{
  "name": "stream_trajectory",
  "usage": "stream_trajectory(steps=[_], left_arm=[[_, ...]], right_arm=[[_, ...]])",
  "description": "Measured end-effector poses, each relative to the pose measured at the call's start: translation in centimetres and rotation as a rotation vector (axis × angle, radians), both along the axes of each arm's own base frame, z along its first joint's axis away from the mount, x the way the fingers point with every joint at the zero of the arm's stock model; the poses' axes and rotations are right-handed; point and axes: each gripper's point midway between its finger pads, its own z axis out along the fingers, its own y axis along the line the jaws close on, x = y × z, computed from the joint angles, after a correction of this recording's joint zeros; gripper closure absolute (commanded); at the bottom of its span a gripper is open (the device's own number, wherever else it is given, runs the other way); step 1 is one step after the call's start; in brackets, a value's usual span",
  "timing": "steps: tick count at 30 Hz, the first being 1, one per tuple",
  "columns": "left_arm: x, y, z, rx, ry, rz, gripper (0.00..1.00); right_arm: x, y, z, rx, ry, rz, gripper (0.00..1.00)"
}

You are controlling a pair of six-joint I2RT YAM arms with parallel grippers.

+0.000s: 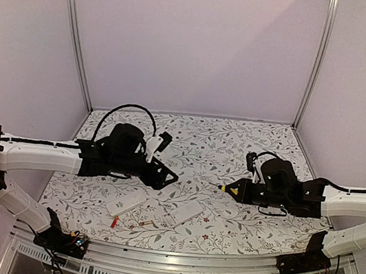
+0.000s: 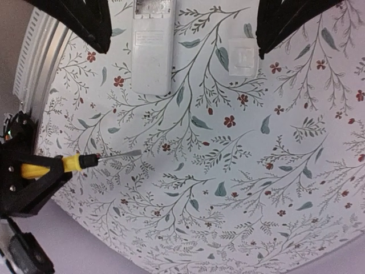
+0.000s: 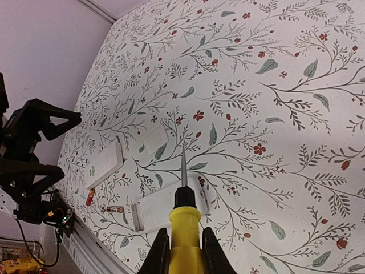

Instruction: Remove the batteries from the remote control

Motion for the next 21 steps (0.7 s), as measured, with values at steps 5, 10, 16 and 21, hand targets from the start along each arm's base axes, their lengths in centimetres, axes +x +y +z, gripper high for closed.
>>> stream_trajectory(steps=[5,10,16,21], left_arm=[[3.5,3.8,-0.9,0.014,0.101,0.150,0.13],[3.1,7.3,-4.6,0.089,0.231,0.255,0.13],[0.7,10.1,-8.1,0.178,0.334,0.316,0.12],[-0.9,12.3,-10.0,0.258,0.359,0.375,0.11]], right_arm=[[-0.4,-1.1,-2.5,-0.039,0.025,-0.021,1.00],[-0.4,-1.2,-4.4,-0.058,0.047,-0.026,1.00],[-0.3,-0.9,-5.6,-0.063,0.059,-0.030,0.89],[-0.3,-1.0,-6.3,-0.069,0.069,-0.034,0.71]])
